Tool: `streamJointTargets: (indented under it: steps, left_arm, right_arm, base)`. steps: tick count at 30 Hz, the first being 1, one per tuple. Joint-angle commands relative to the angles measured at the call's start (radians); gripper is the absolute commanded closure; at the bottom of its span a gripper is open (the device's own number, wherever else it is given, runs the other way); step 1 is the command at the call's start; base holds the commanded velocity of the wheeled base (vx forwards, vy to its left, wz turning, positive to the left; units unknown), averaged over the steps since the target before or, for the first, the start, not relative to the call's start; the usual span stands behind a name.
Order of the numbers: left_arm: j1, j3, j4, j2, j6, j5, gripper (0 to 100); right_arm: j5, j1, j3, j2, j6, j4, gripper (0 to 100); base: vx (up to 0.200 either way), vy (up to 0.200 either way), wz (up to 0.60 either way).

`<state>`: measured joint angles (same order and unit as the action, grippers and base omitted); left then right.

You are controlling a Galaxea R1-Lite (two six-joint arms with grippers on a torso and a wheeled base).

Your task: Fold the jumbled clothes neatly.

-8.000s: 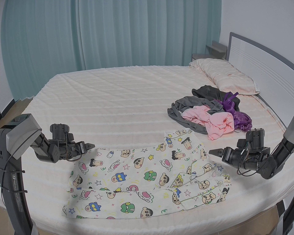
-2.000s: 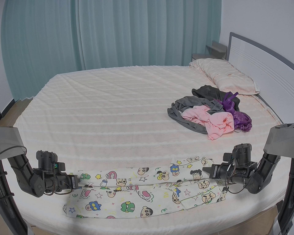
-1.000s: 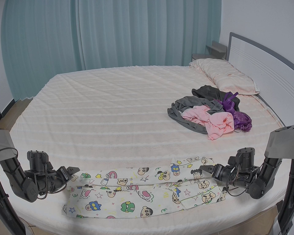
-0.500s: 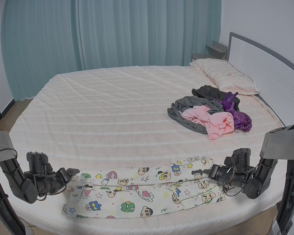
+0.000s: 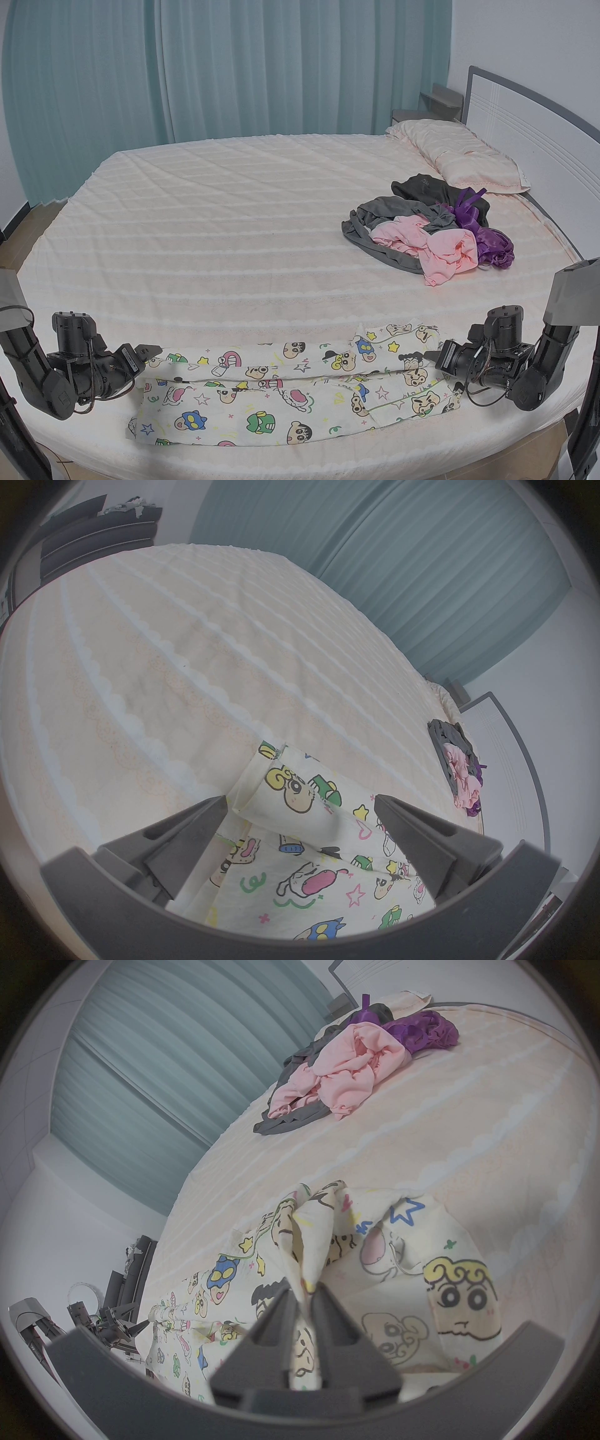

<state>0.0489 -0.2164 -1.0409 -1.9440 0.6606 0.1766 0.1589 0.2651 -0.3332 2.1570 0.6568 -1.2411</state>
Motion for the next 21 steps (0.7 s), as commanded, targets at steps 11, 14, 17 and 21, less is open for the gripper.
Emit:
streamJointTargets:
  steps: [11, 14, 17, 21]
  left_arm:
    - [-0.001, 0.003, -0.004, -0.001, -0.001, 0.001, 0]
    - [0.0, 0.003, -0.004, 0.002, -0.001, 0.001, 0]
    - [0.0, 0.003, -0.004, 0.0, 0.001, 0.001, 0]
    - [-0.001, 0.005, -0.004, -0.003, 0.001, 0.001, 0]
  right_arm:
    - [-0.055, 0.006, 0.051, -0.134, -0.005, 0.003, 0]
    - [-0.056, 0.022, 0.037, -0.194, -0.013, 0.018, 0]
    - [-0.056, 0.071, -0.043, -0.209, -0.009, 0.084, 0]
    - [-0.058, 0.112, -0.161, -0.149, -0.003, 0.147, 0]
  base:
    - [0.0, 0.0, 0.0]
    - [0.0, 0.0, 0.0]
    - [0.0, 0.0, 0.0]
    - [0.0, 0.0, 0.0]
